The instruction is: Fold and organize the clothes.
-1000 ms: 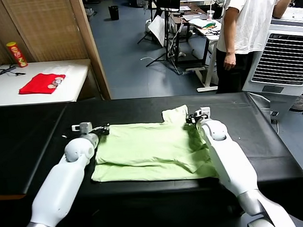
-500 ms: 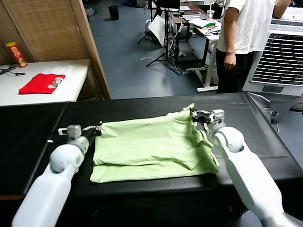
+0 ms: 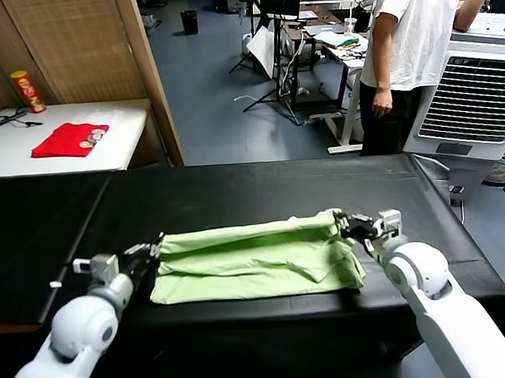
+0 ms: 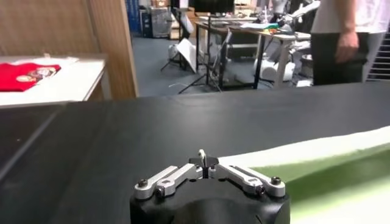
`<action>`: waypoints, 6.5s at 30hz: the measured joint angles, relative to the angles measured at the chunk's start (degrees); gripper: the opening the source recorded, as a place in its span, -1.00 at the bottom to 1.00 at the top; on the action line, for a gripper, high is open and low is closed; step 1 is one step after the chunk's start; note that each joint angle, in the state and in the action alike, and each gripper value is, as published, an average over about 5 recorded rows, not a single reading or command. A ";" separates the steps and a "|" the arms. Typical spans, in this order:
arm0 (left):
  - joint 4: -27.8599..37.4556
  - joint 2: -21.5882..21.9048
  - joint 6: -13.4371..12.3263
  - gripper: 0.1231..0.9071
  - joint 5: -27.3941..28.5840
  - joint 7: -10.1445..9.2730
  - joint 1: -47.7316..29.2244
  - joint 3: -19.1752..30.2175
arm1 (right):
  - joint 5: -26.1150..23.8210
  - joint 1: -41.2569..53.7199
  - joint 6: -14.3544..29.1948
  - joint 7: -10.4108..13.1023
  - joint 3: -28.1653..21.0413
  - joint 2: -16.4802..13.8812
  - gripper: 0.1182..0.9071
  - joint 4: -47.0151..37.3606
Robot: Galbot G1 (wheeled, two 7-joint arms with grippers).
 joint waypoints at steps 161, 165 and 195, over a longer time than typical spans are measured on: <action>-0.05 -25.33 3.02 -0.89 0.33 -6.81 -8.89 17.85 | -18.63 -20.00 12.53 -1.02 10.72 14.45 0.72 13.76; 0.06 -27.22 3.22 -0.89 -0.37 -7.52 -8.44 18.17 | -18.90 -19.55 12.47 -1.09 10.07 14.32 0.72 13.25; -2.39 -25.35 -1.46 0.72 9.32 -2.82 -1.14 7.53 | -23.82 -3.77 14.83 -2.96 -9.64 16.64 0.72 1.71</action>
